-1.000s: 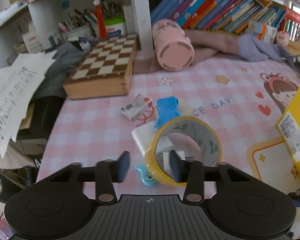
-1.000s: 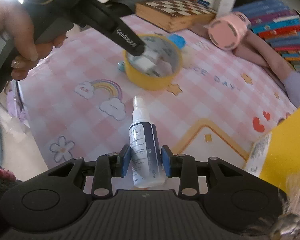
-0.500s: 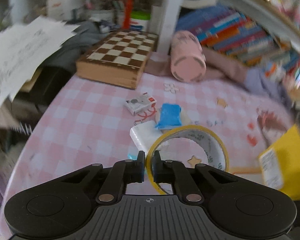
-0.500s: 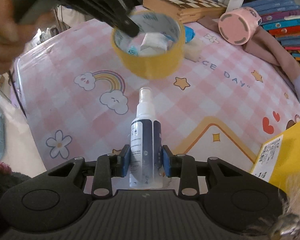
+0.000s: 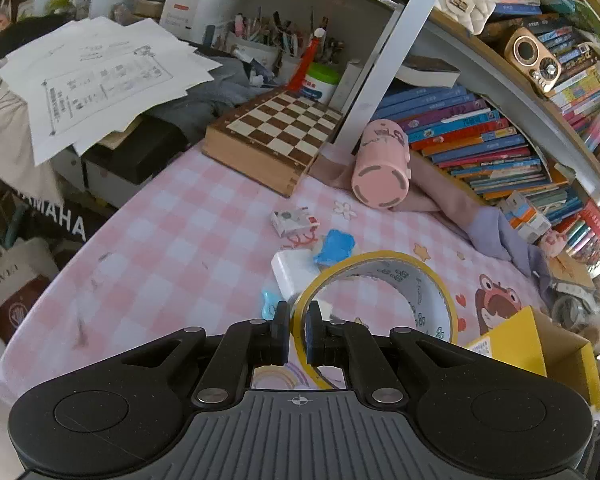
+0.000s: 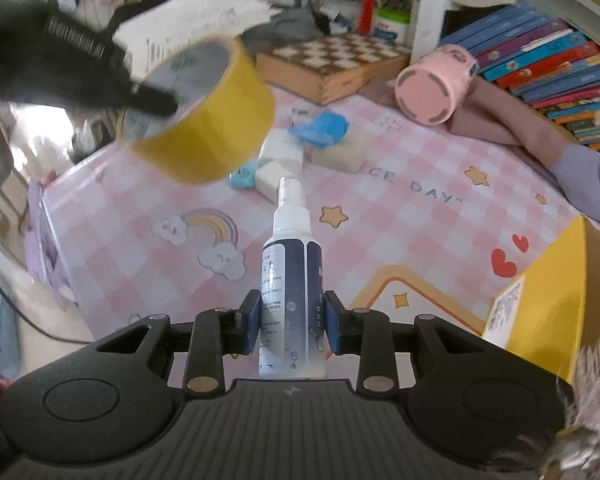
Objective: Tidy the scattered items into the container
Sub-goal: 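Carry the spray bottle and tape roll over the yellow box with both tools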
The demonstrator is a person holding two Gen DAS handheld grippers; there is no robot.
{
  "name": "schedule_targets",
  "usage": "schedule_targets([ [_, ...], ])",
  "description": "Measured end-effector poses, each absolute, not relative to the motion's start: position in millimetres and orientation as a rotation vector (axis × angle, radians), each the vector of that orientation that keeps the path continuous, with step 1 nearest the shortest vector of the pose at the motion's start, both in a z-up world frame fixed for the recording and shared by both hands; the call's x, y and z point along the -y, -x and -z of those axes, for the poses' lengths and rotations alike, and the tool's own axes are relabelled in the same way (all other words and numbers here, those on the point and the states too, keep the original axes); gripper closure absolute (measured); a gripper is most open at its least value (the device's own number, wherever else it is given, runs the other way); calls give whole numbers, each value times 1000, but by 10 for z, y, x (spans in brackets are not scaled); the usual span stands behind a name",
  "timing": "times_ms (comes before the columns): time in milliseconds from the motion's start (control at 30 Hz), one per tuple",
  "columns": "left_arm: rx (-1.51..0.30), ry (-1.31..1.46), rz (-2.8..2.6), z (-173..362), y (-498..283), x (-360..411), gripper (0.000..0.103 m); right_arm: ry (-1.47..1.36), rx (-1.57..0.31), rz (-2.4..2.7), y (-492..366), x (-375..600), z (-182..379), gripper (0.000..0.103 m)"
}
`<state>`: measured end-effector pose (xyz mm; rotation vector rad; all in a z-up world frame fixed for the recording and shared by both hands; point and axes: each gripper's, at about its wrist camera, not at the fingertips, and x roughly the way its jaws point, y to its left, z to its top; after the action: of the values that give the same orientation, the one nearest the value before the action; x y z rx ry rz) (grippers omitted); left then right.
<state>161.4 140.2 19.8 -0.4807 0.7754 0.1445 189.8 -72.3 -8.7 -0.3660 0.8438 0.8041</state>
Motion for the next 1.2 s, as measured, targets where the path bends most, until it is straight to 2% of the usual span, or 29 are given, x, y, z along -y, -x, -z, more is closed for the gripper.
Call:
schedule_targets([
  [600,-740,530,-79,-319,-560,-1246,97,291,-718,-786,-948,1037,-409,73],
  [1200,-791,550,112,-175,16,-748,97,233,-781,-602,8,1710,-404,73],
])
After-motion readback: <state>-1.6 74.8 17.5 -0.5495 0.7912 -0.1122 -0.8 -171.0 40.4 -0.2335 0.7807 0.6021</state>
